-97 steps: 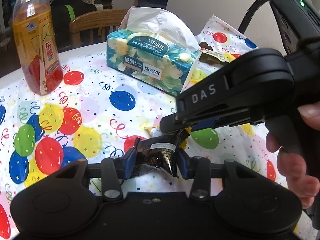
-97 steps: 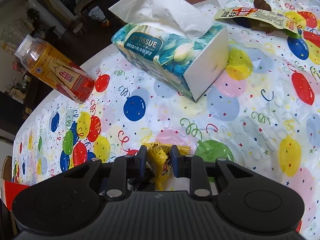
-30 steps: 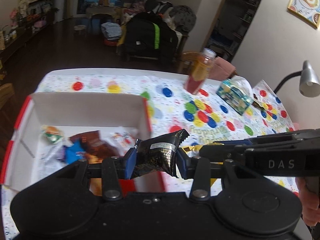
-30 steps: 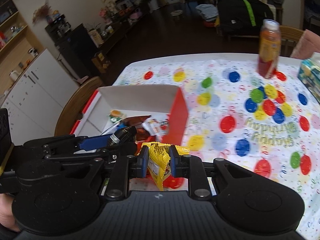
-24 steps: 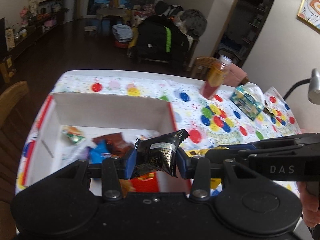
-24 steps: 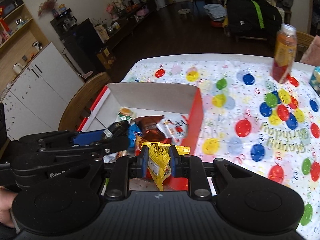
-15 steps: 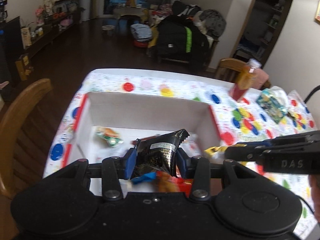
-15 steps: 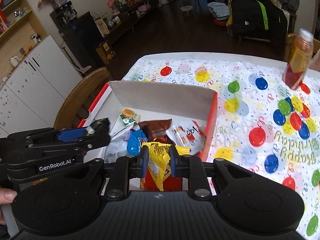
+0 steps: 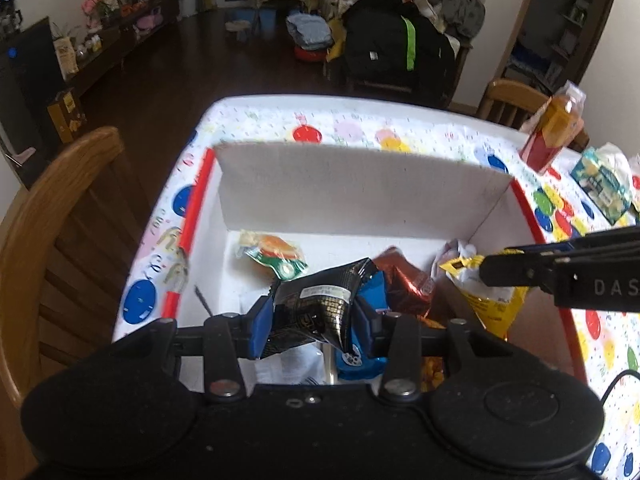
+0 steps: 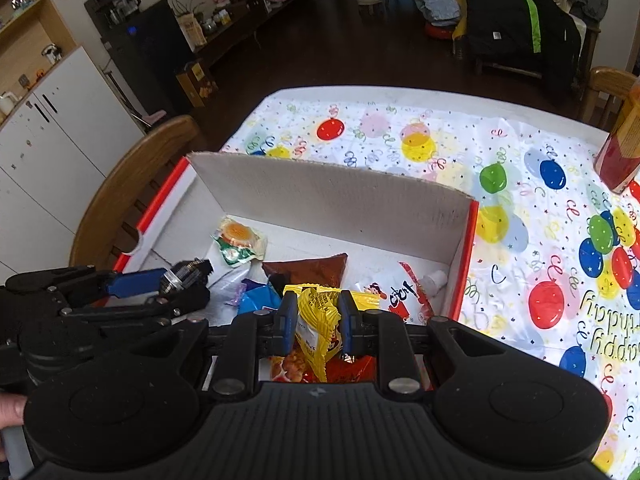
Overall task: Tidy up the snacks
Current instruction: 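Carry the black snack and M&M's packet over the cardboard box with both tools, then open both tools to drop the black snack and M&M's packet into the box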
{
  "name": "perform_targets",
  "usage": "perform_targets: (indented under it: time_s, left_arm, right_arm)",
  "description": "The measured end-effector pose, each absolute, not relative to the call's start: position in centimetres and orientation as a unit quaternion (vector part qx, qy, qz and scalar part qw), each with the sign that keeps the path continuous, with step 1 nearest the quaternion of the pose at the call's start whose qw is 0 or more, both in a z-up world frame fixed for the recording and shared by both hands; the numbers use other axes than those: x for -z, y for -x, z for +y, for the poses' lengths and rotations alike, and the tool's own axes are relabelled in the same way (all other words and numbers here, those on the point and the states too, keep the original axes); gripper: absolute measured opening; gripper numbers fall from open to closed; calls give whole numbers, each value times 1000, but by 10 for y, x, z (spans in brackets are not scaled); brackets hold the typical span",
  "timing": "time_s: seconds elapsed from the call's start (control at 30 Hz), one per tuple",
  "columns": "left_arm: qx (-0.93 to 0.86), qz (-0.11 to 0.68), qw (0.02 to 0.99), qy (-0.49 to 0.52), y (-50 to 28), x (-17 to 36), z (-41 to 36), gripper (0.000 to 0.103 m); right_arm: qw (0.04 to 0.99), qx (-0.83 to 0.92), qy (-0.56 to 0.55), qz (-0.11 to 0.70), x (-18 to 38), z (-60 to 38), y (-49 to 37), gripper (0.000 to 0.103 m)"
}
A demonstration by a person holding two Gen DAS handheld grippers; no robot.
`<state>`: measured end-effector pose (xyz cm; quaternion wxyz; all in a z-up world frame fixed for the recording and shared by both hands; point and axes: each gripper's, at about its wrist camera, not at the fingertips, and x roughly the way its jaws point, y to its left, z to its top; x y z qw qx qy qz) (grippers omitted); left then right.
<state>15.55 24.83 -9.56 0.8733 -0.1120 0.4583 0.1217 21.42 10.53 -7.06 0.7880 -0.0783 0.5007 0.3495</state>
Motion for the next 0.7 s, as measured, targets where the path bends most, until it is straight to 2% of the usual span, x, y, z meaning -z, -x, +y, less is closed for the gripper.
perform_targets:
  time_s: [0.47,0.7]
  left_arm:
    - [-116,473,869,87,-162,118,243,41]
    - [-121,470,871,80,-162,117,237,49]
  right_arm:
    - [781,-340,89,516,89,109,-213,21]
    - [783,-339,80,516,88,105,-211,22]
